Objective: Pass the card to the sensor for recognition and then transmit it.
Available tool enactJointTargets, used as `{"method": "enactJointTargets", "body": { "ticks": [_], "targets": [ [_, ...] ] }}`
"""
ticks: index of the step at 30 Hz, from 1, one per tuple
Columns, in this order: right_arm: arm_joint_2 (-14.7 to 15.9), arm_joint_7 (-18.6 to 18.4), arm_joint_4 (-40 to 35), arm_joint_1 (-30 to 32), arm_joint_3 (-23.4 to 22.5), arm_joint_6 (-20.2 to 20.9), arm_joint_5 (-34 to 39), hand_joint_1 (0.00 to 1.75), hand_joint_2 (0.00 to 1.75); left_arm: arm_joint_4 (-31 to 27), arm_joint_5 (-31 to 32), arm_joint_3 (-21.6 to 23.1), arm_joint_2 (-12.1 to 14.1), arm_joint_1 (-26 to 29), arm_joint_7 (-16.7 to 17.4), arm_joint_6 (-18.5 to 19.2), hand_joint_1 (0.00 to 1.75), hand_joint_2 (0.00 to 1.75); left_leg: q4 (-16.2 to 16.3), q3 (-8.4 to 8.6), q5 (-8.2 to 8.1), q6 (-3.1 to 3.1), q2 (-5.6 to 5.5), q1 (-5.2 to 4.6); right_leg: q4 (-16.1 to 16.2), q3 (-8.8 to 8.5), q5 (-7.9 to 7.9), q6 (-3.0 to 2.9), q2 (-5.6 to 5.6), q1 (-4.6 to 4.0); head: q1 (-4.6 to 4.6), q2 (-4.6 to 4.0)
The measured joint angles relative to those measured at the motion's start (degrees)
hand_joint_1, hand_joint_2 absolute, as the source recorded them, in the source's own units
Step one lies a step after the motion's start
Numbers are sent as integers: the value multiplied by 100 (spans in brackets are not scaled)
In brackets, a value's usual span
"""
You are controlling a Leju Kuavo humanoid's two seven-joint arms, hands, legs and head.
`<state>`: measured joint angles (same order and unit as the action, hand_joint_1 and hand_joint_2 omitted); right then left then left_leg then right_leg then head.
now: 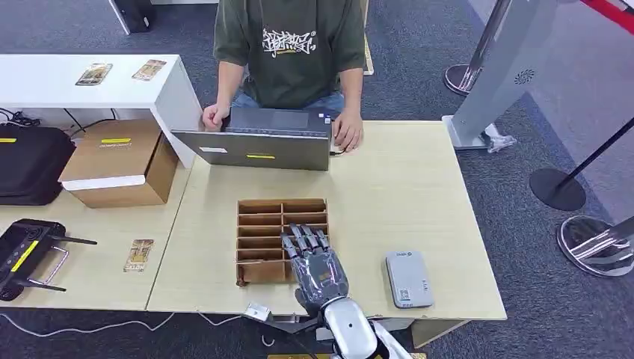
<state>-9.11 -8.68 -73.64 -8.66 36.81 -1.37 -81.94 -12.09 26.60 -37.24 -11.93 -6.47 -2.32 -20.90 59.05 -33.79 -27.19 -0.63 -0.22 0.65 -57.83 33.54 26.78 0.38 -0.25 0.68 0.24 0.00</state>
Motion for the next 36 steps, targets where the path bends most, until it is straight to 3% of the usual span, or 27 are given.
{"method": "enactJointTargets", "body": {
  "ticks": [11,24,36],
  "targets": [
    [0,-155,610,-255,-175,-420,103,0,175,-2,122,0,9,1,42,112,0,0,0,0,0,0,0,0,0,-1,-1,0,0,0,-2,0],
    [15,-197,726,-217,-378,-427,144,0,175,-2,212,0,26,49,-181,9,0,0,0,0,0,0,0,0,0,0,0,0,0,0,-2,0],
    [103,-345,414,-134,-389,-416,-151,0,175,-2,125,0,57,49,-155,64,0,0,0,0,0,0,0,0,0,0,0,0,1,0,-2,0]
  ]
}}
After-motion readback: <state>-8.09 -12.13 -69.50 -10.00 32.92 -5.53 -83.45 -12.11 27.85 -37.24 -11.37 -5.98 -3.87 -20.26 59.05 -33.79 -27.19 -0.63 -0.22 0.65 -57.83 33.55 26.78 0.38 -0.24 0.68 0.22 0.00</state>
